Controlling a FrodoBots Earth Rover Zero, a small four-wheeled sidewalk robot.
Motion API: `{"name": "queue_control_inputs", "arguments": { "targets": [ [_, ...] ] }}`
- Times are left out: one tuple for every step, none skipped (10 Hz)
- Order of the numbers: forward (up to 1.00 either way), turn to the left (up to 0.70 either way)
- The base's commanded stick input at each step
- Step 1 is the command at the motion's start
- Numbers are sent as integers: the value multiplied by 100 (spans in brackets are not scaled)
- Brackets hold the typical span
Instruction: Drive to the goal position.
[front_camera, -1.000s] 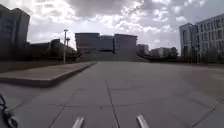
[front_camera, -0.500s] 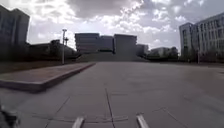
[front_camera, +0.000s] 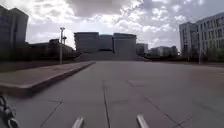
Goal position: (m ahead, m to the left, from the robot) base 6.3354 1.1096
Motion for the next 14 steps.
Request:
{"name": "queue_control_inputs", "arguments": {
  "targets": [
    [69,0],
    [69,0],
    [69,0],
    [69,0],
    [69,0],
    [69,0],
    [69,0],
    [69,0],
    [69,0],
    [69,0],
    [69,0],
    [69,0],
    [69,0],
    [69,0]
  ]
}}
